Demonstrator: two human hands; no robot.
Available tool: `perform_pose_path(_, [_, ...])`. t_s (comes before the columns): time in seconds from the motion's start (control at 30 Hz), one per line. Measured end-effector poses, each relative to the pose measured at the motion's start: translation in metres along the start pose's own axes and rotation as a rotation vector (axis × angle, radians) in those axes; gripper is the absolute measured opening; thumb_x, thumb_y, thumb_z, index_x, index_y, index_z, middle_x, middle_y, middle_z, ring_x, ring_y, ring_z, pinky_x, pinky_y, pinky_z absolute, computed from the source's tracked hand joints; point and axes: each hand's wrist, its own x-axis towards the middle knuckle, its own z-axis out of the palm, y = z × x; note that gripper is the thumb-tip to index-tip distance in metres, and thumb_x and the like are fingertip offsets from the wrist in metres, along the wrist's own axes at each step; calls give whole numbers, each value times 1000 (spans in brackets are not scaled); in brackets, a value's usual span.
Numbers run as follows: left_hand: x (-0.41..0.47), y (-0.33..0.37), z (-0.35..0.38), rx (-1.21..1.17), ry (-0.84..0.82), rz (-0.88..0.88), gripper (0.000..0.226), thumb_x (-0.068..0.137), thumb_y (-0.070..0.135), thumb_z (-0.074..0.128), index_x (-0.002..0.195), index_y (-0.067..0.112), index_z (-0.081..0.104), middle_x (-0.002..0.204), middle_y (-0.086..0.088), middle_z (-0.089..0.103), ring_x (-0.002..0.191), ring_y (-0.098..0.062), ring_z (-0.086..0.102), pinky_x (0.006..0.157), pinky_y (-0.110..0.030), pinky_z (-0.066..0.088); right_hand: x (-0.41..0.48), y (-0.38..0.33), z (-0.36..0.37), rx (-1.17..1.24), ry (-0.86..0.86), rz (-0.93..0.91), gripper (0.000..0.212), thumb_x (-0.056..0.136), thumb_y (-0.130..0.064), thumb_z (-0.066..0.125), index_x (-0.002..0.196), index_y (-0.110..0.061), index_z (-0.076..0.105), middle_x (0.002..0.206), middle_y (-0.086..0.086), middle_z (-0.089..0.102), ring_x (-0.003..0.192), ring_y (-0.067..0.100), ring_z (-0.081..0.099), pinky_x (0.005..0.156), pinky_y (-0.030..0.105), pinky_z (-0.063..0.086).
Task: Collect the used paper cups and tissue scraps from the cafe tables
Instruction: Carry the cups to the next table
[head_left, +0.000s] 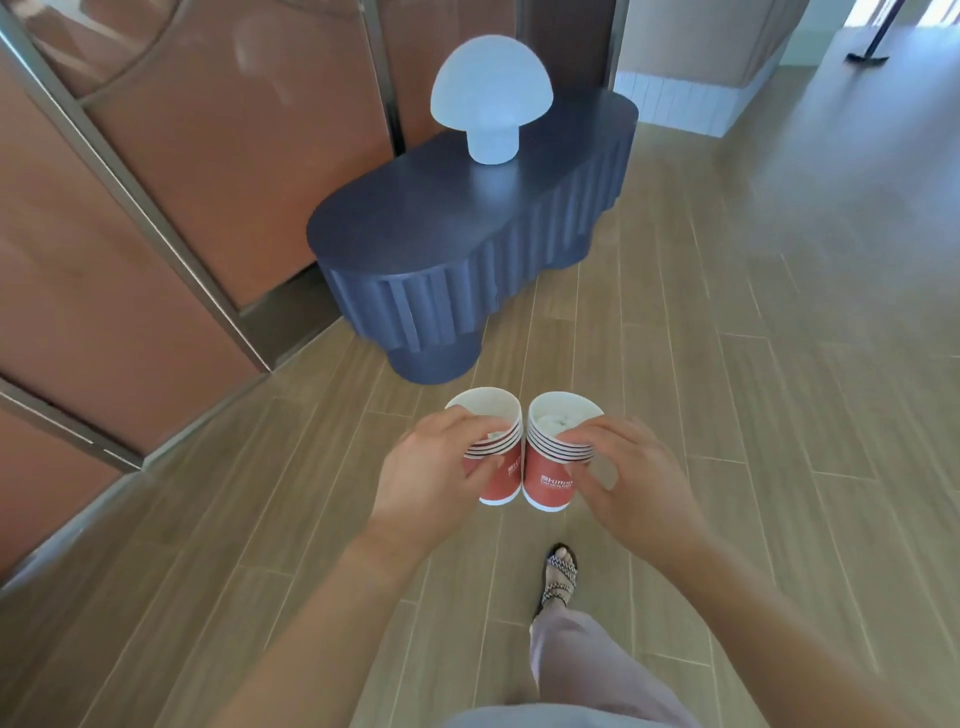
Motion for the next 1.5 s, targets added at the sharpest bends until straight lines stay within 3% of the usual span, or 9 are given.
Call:
perform_pose_path(0.37, [261,-40,37,30,2,5,29,75,27,68,103,32,65,99,15,64,92,-12,57,75,-23,41,252,102,22,-4,-29,-48,30,71,0,71,96,-16,67,97,-2,65,91,16,57,80,21,38])
perform_pose_path(0.47, [320,-52,41,34,5,-17,28,76,29,69,104,32,65,99,14,65,94,-13,58,77,-27,46,314,123,27,16,-71,-62,24,73,0,69,92,-14,67,96,-3,64,90,15,56,78,21,38])
perform_pose_path(0.63, [391,-77,48,33,-14,-60,24,77,30,68,101,27,66,100,12,65,95,-15,59,79,-36,49,389,147,44,20,-127,-58,22,73,0,69,90,-14,66,95,-3,65,87,8,50,77,21,38])
perform_pose_path(1.03, [595,-181,49,11,14,-96,17,75,31,68,90,31,61,88,17,60,83,-6,54,69,-24,44,605,194,115,-47,-207,4,22,76,-6,68,92,-19,64,99,-6,64,94,12,55,78,19,38])
perform_pose_path(1.3, [709,-246,26,60,40,-148,13,75,29,66,84,33,58,75,23,53,75,-7,50,64,-20,39,736,202,169,-64,-286,-6,20,78,-14,67,93,-26,61,94,-9,59,86,7,51,69,14,35])
perform_pose_path(1.5, [767,-283,27,90,45,-232,16,78,34,67,93,30,63,86,15,65,79,-9,55,69,-21,39,815,216,210,-38,-380,-46,22,80,-18,65,97,-31,60,91,-14,53,81,6,51,69,17,37])
